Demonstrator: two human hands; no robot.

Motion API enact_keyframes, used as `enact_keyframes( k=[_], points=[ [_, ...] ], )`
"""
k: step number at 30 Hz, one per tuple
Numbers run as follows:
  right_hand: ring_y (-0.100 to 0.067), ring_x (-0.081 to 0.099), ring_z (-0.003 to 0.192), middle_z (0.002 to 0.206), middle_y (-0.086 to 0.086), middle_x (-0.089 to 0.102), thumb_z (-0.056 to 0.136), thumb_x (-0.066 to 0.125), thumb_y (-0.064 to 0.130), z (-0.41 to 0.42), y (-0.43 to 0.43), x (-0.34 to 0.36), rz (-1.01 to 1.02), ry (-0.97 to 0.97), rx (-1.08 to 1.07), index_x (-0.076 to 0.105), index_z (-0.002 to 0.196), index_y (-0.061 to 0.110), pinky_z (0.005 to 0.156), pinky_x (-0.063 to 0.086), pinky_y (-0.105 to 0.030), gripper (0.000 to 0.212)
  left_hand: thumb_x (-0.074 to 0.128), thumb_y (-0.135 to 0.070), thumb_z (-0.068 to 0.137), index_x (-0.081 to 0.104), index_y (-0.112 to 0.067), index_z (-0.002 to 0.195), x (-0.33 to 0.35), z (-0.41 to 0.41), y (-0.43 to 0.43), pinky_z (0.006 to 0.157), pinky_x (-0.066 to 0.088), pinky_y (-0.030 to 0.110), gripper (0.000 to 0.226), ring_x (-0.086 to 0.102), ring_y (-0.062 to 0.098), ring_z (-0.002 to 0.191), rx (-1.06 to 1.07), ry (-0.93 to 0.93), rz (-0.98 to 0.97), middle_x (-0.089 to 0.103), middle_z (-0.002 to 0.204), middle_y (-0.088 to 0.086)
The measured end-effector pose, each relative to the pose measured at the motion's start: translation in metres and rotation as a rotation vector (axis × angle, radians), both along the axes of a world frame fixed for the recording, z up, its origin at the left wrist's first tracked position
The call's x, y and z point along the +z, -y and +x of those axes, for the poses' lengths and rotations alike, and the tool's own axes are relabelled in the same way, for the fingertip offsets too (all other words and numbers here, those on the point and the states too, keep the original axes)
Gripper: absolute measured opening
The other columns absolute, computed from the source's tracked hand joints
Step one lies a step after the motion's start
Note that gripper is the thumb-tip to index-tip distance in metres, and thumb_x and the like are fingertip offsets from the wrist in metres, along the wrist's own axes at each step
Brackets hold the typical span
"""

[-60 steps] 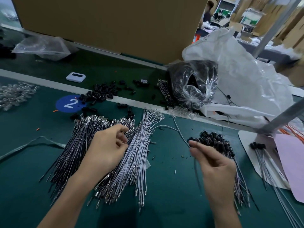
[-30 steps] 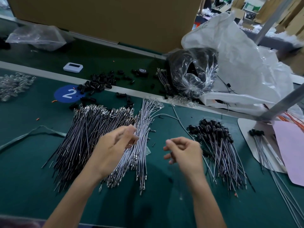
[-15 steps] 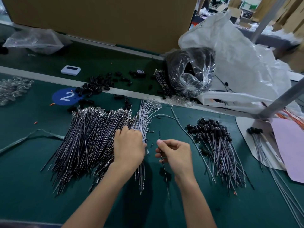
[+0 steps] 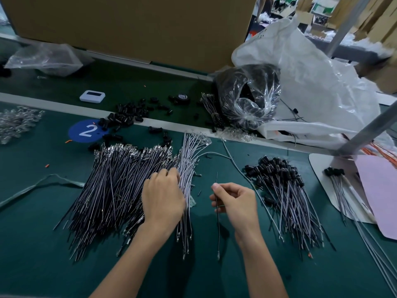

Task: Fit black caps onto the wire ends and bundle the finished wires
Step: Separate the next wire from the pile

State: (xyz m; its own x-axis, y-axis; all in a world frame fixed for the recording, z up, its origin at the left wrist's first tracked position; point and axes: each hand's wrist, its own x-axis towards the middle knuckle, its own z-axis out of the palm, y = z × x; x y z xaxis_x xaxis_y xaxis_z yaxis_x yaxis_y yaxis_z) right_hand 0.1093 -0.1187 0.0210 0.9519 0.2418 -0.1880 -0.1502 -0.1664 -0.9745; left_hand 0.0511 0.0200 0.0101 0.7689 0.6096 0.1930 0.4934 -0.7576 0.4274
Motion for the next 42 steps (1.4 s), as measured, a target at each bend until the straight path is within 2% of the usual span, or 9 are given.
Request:
enact_keyframes(
  k=[3,8,11,15,20,26,33,38,42],
  points=[
    [-0.014,0.063,0.054,0.065,-0.009,0.072,0.088,0.071,0.016,0.001,0.002,-0.001,-0.002,0.008,-0.005,0.074,0.075,0.011,0.049,0.049,-0.023,0.014,0.061,-0.02,0.089,0.068,-0.021,0.094,-0.005,0.001,-0.001,0.082,0.04,0.029,0.009,0.052,0.016,0.09,-0.049,0.057,0.02,0.058,0.096,-0.004],
    [-0.013,0.064,0.055,0.065,-0.008,0.072,0.088,0.07,0.016,-0.001,0.002,0.0,-0.013,0.016,0.01,0.074,0.076,0.012,0.051,0.049,-0.023,0.013,0.062,-0.055,0.085,0.066,-0.025,0.098,-0.003,0.01,0.002,0.094,0.036,0.033,0.033,0.048,0.017,0.108,-0.078,-0.119,0.063,0.055,0.108,-0.006],
    [-0.013,0.063,0.054,0.064,-0.007,0.071,0.088,0.07,0.015,-0.002,0.001,0.0,-0.026,0.015,0.02,0.074,0.075,0.012,0.051,0.048,-0.022,0.014,0.066,-0.048,0.086,0.066,-0.023,0.099,0.001,0.016,0.002,0.096,0.037,0.034,0.027,0.049,0.018,0.112,-0.086,-0.18,0.079,0.057,0.112,-0.005],
    [-0.013,0.063,0.054,0.064,-0.007,0.072,0.088,0.07,0.015,-0.003,0.005,0.0,-0.033,0.014,0.018,0.074,0.075,0.012,0.05,0.049,-0.021,0.014,0.065,-0.031,0.087,0.067,-0.022,0.088,0.007,0.02,0.002,0.094,0.038,0.034,0.01,0.054,0.019,0.105,-0.083,-0.201,0.069,0.058,0.105,-0.003],
    [-0.013,0.063,0.054,0.064,-0.008,0.071,0.088,0.07,0.014,0.002,0.017,0.004,-0.024,0.04,-0.014,0.074,0.074,0.013,0.051,0.05,-0.022,0.014,0.064,-0.035,0.089,0.07,-0.022,0.076,0.01,0.021,-0.002,0.087,0.045,0.031,0.019,0.06,0.014,0.078,-0.067,-0.116,0.048,0.065,0.087,-0.007],
    [-0.014,0.062,0.054,0.065,-0.009,0.071,0.088,0.069,0.011,0.006,0.019,0.008,0.015,0.064,-0.038,0.075,0.075,0.012,0.051,0.05,-0.024,0.014,0.07,-0.024,0.089,0.079,-0.02,0.089,0.015,0.012,-0.001,0.065,0.053,0.029,0.01,0.067,0.02,0.069,-0.018,0.218,-0.159,0.075,0.081,-0.002],
    [-0.006,0.059,0.059,0.066,0.001,0.072,0.084,0.073,0.013,0.005,-0.006,0.015,0.03,0.154,-0.046,0.078,0.074,0.019,0.061,0.051,-0.022,0.013,0.077,-0.021,0.082,0.079,-0.021,0.087,0.02,0.01,0.004,0.067,0.056,0.022,0.006,0.066,0.0,0.064,-0.093,0.428,-0.513,0.073,0.073,-0.013],
    [0.0,0.064,0.065,0.073,0.003,0.074,0.086,0.07,0.007,-0.002,-0.022,0.022,0.155,0.174,-0.035,0.078,0.08,0.017,0.06,0.048,-0.013,0.015,0.078,-0.013,0.079,0.078,-0.017,0.084,0.028,0.003,0.014,0.057,0.053,0.02,0.006,0.067,0.009,0.059,-0.186,0.567,-0.916,0.074,0.069,-0.002],
    [-0.001,0.063,0.067,0.075,0.001,0.074,0.086,0.071,0.01,-0.006,-0.026,0.024,0.297,0.142,-0.051,0.079,0.079,0.018,0.061,0.047,-0.013,0.014,0.078,-0.008,0.078,0.077,-0.009,0.085,0.03,0.002,0.015,0.057,0.052,0.018,0.008,0.066,0.01,0.059,-0.155,0.62,-1.073,0.074,0.071,0.004]
  ],
)
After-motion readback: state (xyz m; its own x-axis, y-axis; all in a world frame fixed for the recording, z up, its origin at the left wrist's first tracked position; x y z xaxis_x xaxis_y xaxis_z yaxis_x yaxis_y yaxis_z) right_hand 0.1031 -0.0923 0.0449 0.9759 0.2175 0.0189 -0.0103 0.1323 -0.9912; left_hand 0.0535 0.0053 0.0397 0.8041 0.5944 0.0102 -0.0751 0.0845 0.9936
